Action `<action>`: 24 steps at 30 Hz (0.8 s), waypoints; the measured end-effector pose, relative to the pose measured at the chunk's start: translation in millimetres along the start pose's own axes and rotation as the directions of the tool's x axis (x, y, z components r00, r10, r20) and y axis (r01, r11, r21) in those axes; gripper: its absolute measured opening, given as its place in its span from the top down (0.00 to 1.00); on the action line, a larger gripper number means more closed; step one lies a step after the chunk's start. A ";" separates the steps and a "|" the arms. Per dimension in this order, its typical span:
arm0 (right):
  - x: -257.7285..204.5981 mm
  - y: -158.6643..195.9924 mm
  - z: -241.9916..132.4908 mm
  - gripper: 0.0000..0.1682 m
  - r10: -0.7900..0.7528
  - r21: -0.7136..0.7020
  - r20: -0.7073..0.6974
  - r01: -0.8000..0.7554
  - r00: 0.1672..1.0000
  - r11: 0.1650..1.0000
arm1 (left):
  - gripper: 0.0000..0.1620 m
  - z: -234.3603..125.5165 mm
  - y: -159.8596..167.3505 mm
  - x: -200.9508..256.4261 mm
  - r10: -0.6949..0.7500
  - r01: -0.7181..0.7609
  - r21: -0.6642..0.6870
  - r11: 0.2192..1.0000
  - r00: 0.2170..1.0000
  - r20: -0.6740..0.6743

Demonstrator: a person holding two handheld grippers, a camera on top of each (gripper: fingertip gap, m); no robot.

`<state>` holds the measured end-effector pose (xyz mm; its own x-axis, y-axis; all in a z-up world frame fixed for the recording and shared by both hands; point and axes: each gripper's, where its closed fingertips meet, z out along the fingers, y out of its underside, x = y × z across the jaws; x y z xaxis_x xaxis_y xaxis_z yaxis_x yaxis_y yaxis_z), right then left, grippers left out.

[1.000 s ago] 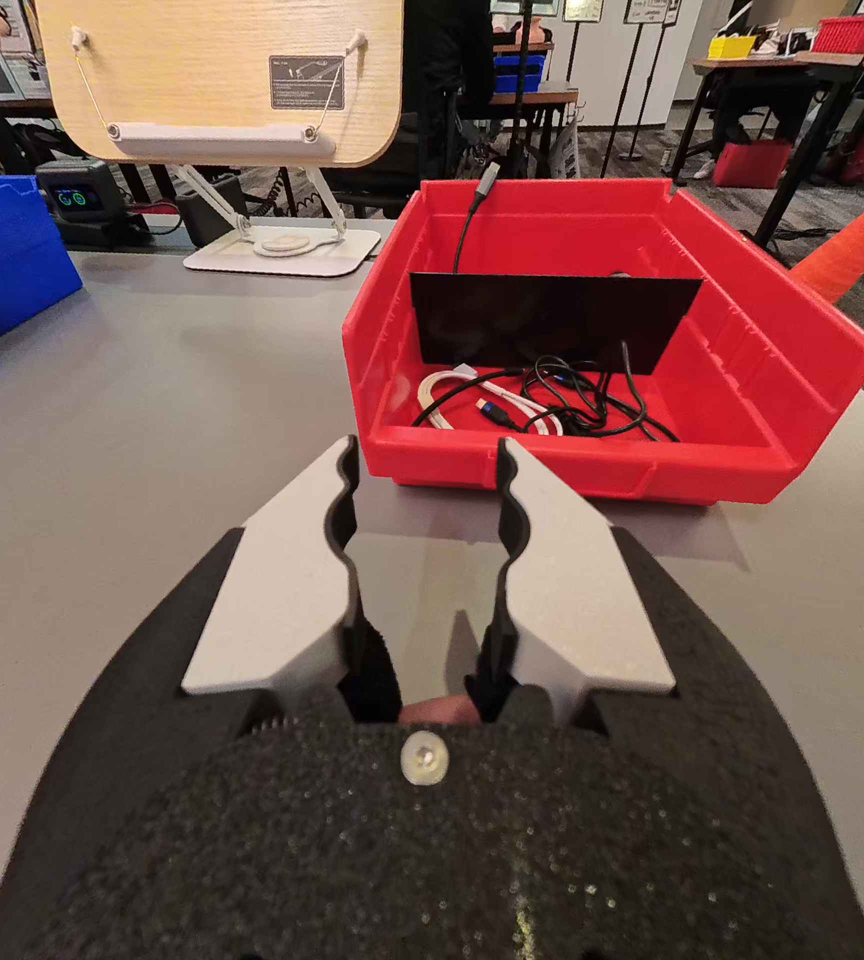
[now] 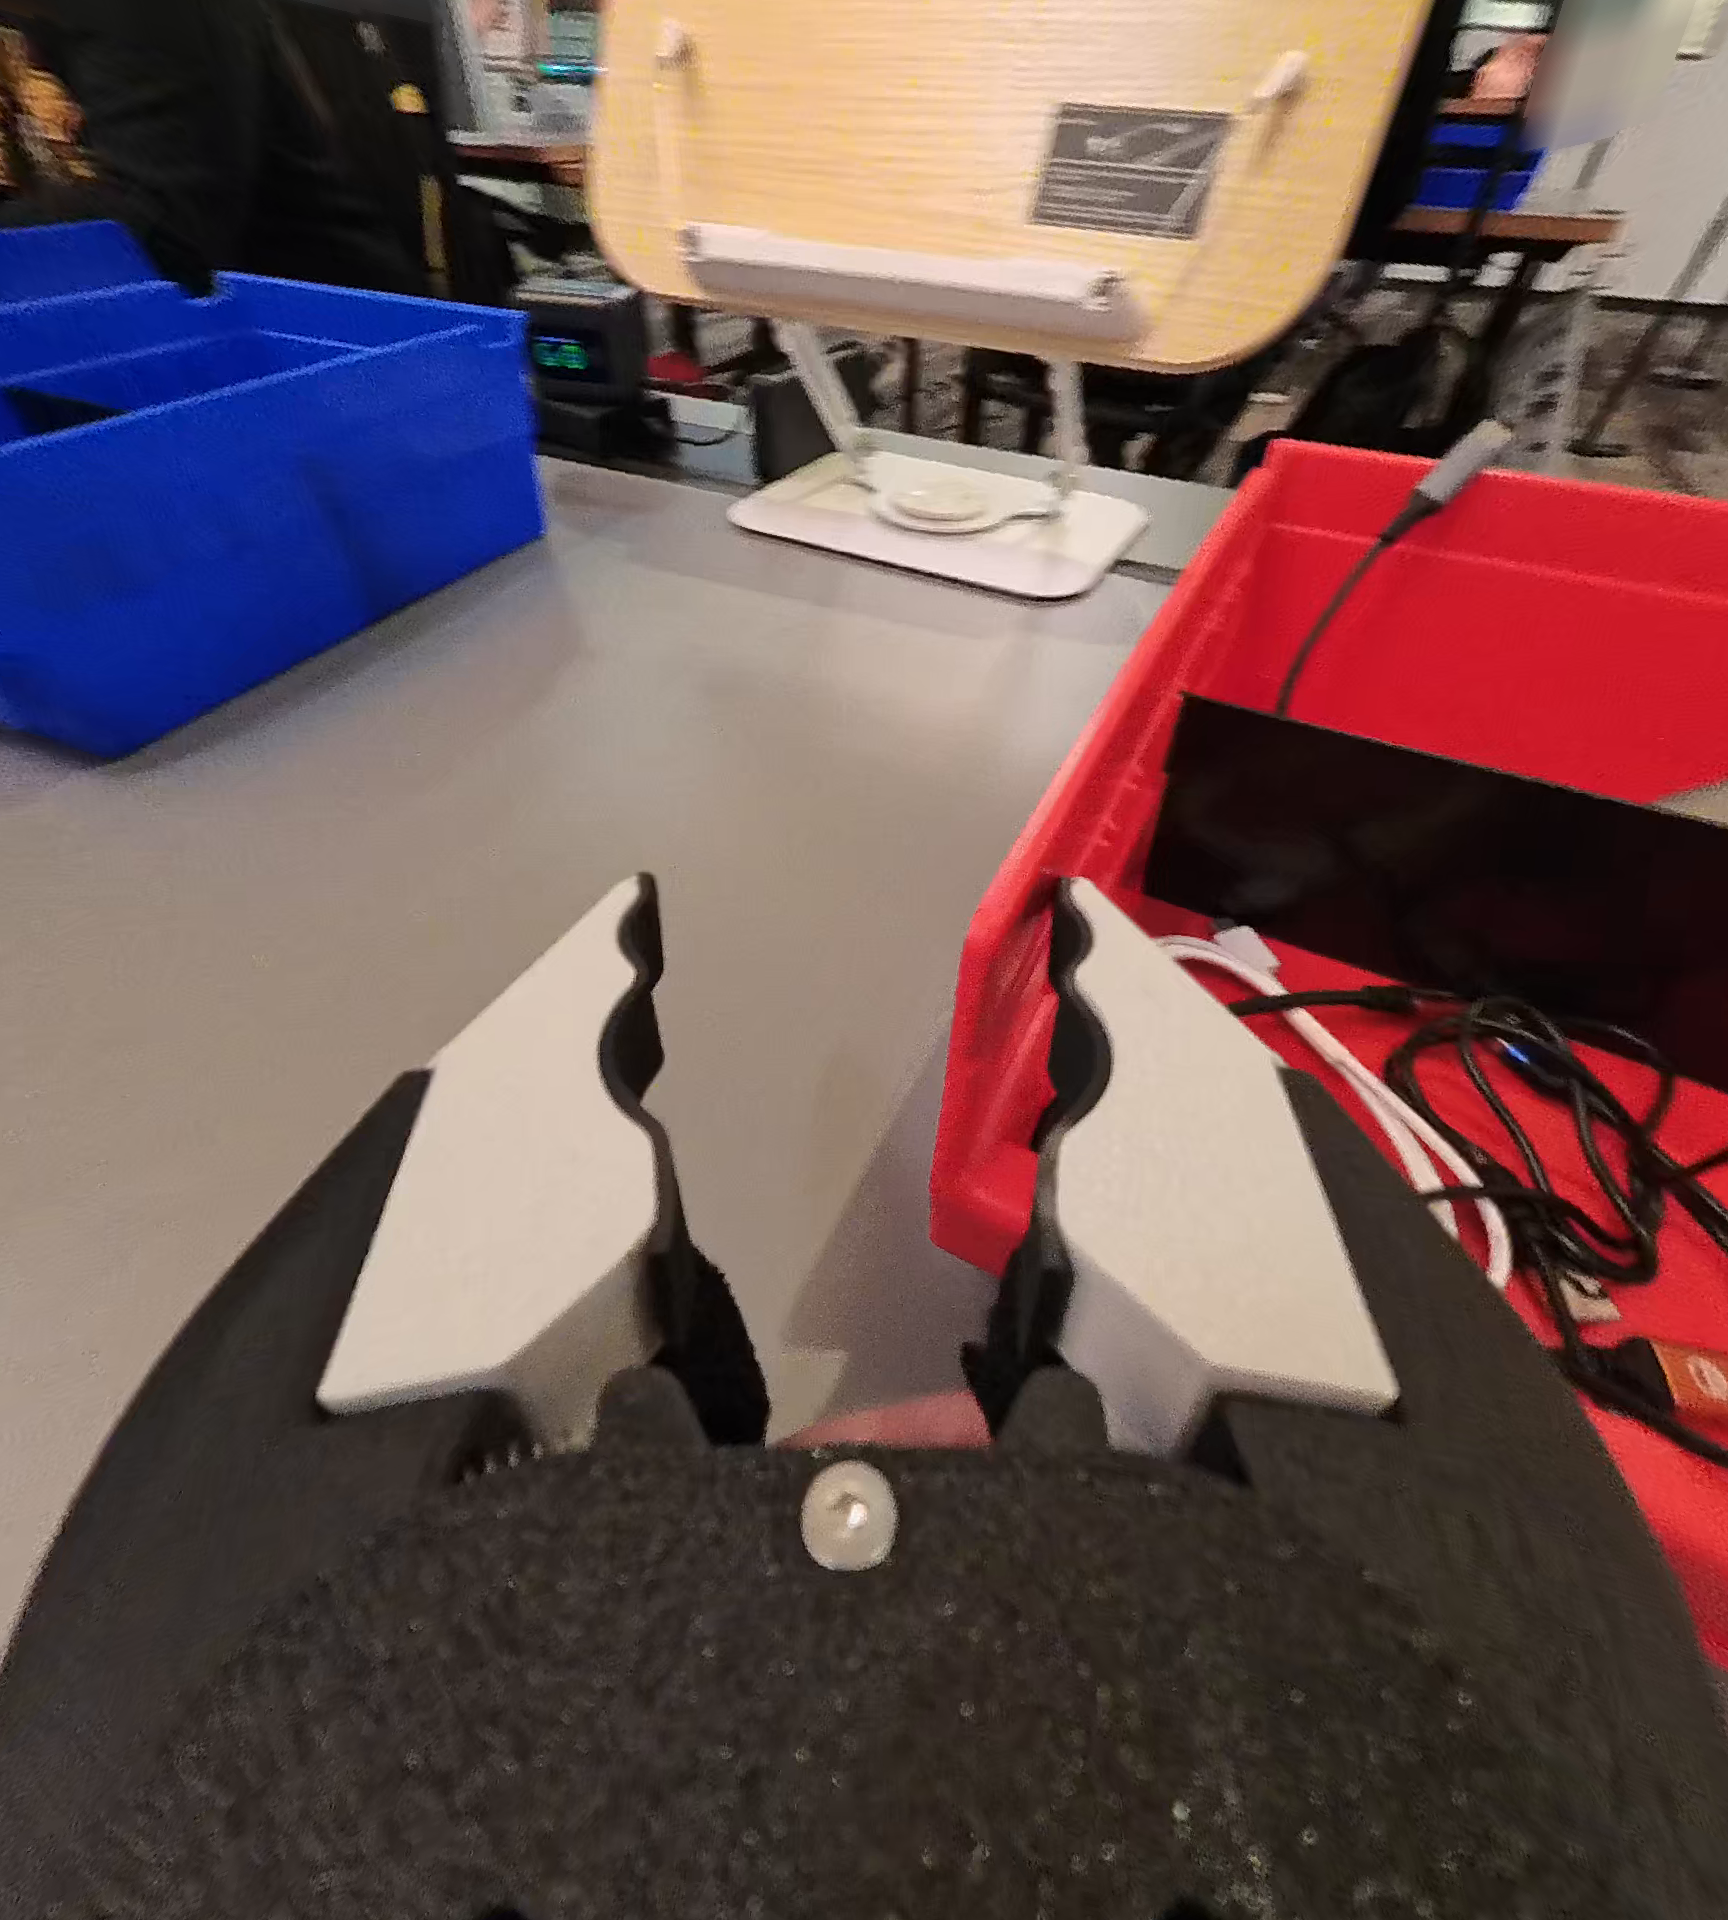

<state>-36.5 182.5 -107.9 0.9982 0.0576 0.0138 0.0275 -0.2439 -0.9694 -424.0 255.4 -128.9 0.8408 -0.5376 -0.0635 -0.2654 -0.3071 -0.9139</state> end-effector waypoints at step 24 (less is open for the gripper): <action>45.5 -16.8 -135.5 0.68 0.140 0.178 -0.478 -0.061 0.867 0.982 | 0.62 44.2 -46.6 273.2 0.070 -0.022 0.090 0.996 0.821 -0.566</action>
<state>15.6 58.0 -57.8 0.8947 -0.4466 -0.0066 -0.0427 -0.0709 -0.9966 -161.1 157.6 -121.3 0.4048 -0.9076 0.1114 -0.2409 -0.2233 -0.9445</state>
